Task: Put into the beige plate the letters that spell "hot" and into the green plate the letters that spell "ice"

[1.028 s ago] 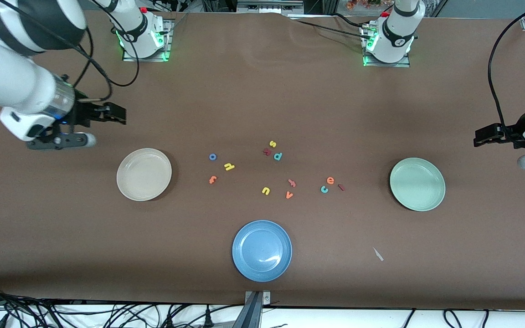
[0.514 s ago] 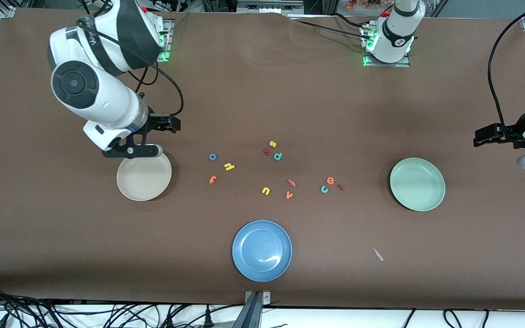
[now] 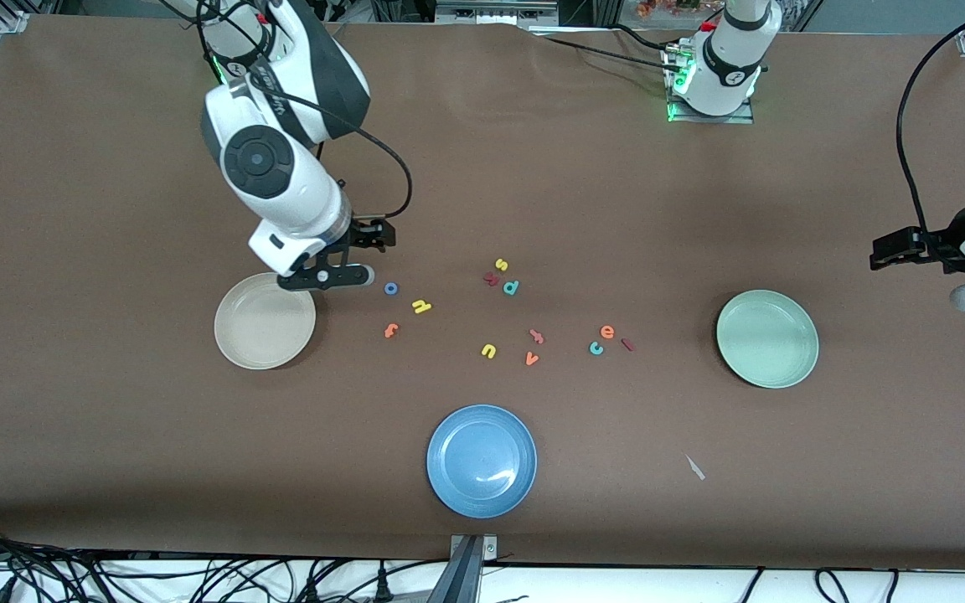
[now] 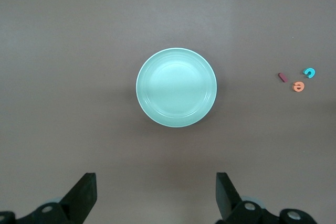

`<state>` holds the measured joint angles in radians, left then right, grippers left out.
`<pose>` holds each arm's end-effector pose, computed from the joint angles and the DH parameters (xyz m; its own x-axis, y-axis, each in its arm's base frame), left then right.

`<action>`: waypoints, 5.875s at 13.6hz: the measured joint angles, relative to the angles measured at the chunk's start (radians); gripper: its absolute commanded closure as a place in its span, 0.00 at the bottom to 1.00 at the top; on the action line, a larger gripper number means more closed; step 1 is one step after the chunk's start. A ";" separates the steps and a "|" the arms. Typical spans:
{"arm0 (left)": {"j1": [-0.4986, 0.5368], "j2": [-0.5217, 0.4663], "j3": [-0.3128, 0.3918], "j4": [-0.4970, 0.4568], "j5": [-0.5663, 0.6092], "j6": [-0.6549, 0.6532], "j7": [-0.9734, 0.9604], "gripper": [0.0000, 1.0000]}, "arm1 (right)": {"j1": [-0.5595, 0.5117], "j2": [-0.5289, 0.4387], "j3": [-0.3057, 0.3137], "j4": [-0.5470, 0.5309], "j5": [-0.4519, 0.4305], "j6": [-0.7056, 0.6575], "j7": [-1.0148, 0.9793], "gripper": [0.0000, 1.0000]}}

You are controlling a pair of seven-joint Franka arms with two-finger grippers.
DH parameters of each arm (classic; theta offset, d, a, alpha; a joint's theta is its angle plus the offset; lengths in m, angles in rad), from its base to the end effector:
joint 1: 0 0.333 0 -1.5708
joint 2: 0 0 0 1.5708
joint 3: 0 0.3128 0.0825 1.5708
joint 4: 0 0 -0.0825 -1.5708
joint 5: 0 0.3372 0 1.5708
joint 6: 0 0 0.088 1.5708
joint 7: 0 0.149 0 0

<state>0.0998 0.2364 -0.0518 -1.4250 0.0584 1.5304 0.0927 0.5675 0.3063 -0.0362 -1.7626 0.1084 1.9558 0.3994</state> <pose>0.5633 0.0389 0.5105 0.9901 -0.0428 -0.1340 -0.0477 -0.9983 -0.0338 0.4932 0.3045 0.3603 0.9865 0.0879 -0.1379 0.0841 -0.9959 -0.0332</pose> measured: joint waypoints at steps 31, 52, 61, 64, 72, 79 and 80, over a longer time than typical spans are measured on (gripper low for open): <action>-0.004 0.000 -0.001 0.000 0.000 0.000 0.000 0.01 | -0.015 0.239 0.043 -0.229 -0.030 0.554 0.094 0.06; -0.055 0.090 -0.005 -0.074 -0.121 0.122 -0.165 0.01 | -0.094 0.163 -0.021 -0.201 -0.038 0.389 -0.151 0.83; -0.252 0.276 -0.017 -0.185 -0.144 0.461 -0.729 0.01 | -0.275 0.096 -0.014 -0.225 -0.038 0.284 -0.426 0.36; -0.295 0.339 -0.018 -0.222 -0.189 0.592 -0.867 0.01 | -0.265 0.095 0.011 -0.223 -0.036 0.283 -0.346 0.31; -0.391 0.458 -0.019 -0.229 -0.239 0.712 -0.973 0.30 | -0.112 0.196 0.010 0.123 -0.001 0.083 0.118 0.22; -0.412 0.466 -0.019 -0.250 -0.239 0.754 -0.891 0.32 | -0.086 0.376 0.010 0.259 0.028 0.156 0.350 0.23; -0.415 0.466 -0.019 -0.254 -0.239 0.763 -0.869 0.36 | -0.073 0.390 0.010 0.261 0.028 0.175 0.385 0.23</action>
<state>-0.3151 0.7024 -0.0710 -1.6786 -0.1807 2.2931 -0.7765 0.4944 0.6967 -0.0262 -1.5021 0.1369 2.1309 0.7849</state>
